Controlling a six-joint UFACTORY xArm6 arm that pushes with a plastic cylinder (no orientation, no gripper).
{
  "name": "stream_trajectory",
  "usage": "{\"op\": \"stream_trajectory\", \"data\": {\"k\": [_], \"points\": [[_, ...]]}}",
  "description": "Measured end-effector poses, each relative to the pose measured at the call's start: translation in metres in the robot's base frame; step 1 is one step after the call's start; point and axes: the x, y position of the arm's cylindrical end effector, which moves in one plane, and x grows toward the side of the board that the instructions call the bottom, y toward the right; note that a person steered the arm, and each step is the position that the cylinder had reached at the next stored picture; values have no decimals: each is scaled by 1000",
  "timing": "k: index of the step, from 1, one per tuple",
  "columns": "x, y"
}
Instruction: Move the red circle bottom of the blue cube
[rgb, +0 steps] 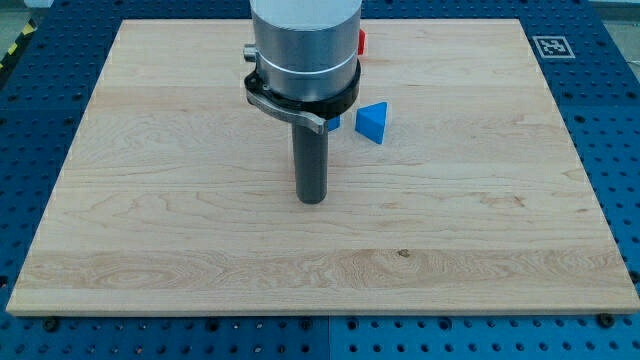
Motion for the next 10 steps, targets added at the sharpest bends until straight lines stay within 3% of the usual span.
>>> {"op": "stream_trajectory", "data": {"k": [3,7,10], "points": [[-7,-9],[-67,28],[-54,53]]}}
